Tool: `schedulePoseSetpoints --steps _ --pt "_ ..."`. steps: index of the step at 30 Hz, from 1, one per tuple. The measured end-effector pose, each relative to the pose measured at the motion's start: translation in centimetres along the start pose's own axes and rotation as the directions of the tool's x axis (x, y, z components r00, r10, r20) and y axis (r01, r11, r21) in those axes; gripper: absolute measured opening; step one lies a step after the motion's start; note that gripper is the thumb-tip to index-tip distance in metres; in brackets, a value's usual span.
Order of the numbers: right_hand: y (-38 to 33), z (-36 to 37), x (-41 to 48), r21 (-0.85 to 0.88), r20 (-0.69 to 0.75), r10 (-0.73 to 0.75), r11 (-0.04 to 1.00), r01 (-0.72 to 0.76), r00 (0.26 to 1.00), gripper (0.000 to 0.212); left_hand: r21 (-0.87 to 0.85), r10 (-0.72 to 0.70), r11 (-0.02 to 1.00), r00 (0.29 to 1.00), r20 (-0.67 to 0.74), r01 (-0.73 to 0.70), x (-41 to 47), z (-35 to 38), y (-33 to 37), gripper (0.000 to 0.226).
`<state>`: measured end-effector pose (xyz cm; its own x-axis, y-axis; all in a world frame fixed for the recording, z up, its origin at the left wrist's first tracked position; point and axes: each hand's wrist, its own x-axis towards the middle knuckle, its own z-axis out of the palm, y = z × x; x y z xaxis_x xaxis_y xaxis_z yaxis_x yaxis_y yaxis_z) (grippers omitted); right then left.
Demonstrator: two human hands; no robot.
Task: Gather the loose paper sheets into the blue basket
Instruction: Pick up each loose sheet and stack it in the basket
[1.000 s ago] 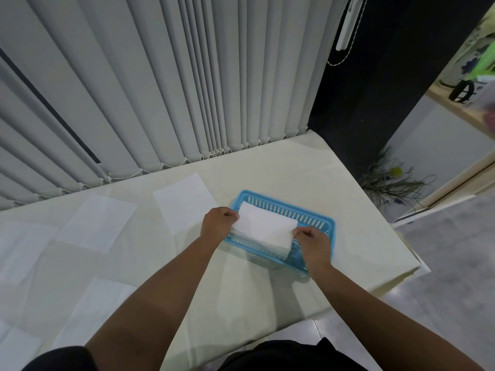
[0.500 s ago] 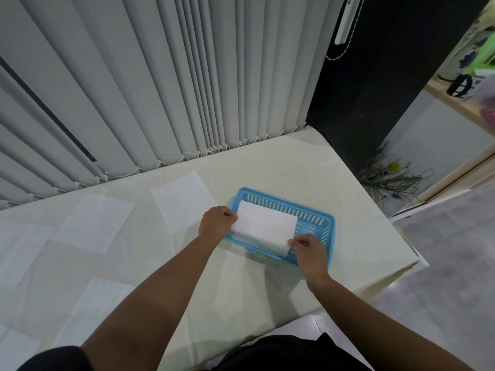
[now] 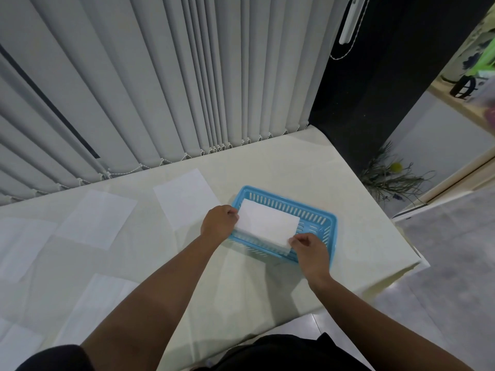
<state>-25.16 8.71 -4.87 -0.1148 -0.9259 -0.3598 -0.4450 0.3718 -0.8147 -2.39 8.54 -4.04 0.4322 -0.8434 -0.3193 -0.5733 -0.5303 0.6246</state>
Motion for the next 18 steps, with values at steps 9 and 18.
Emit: schedulePoseSetpoints --steps 9,18 --pt "0.7 0.8 1.2 -0.748 0.281 -0.476 0.435 0.501 0.833 0.054 0.26 0.246 0.933 0.968 0.045 -0.249 -0.6 0.3 -1.1 0.045" --pt "-1.1 1.0 2.4 -0.765 0.301 -0.482 0.392 0.51 0.823 0.067 0.232 0.277 0.939 0.959 -0.068 -0.255 -0.5 -0.8 -1.6 0.046"
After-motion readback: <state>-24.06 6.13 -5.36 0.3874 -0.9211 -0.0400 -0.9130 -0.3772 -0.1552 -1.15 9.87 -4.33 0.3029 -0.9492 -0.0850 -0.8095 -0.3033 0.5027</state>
